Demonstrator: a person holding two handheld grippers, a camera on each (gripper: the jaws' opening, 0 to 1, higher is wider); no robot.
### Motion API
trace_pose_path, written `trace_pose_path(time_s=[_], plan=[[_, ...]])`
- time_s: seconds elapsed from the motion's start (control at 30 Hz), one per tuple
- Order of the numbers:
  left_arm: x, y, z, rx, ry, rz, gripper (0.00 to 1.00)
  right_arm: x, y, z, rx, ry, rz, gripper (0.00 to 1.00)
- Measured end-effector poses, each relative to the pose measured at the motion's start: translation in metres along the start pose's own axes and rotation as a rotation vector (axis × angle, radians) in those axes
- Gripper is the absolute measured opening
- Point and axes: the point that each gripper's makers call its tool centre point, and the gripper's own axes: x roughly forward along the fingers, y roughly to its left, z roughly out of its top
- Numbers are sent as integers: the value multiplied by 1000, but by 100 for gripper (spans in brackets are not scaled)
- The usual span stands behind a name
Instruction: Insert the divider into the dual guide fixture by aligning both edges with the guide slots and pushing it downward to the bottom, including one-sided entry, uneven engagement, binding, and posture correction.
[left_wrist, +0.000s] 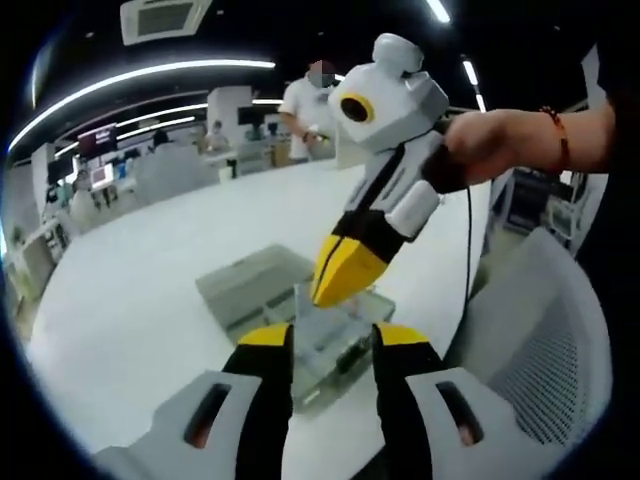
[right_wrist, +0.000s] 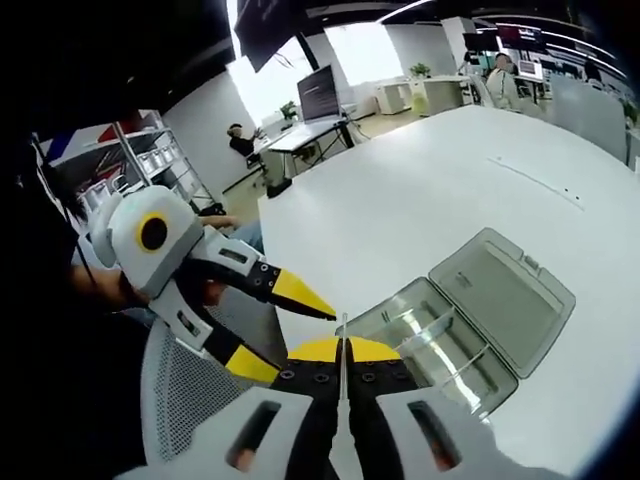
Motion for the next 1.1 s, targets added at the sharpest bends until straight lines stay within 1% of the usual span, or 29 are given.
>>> trace_pose_path(time_s=[0.1,0.27,0.33,0.37,0.43,0.53,0.63,0.67,0.73,0.8,0.83,0.93,1.0,1.1], plan=[[0,0,-2,3,10,3,30,0,-1,2,-4,-2,-2,0],[0,3,-1,-3,5,19,32,-1,0,6,1,-11,-5,0],[0,5,0,0,1,32,35,-1,-1,8,21,-16,-8,0],[0,7,2,2,-6,44,37,-1,0,10,50,-25,-3,0],[2,10,5,-9,-24,67,39,-2,1,15,66,-49,4,0],[5,6,8,-1,-29,49,44,-3,1,18,91,-58,3,0],[7,7,7,41,-17,73,44,-3,4,19,116,-61,12,0],[8,6,7,47,-15,74,44,-3,6,19,141,-58,21,0],[10,8,5,59,-2,92,43,-2,7,19,159,-58,29,0],[10,9,4,102,9,111,42,-2,10,17,206,-43,42,0],[10,10,4,109,11,119,41,-2,10,17,212,-45,46,0],[10,6,5,159,17,108,35,-3,11,18,230,-55,51,0],[10,5,4,175,20,111,34,-3,12,17,235,-45,56,0],[9,4,4,196,21,102,34,-4,14,15,216,-35,68,0]])
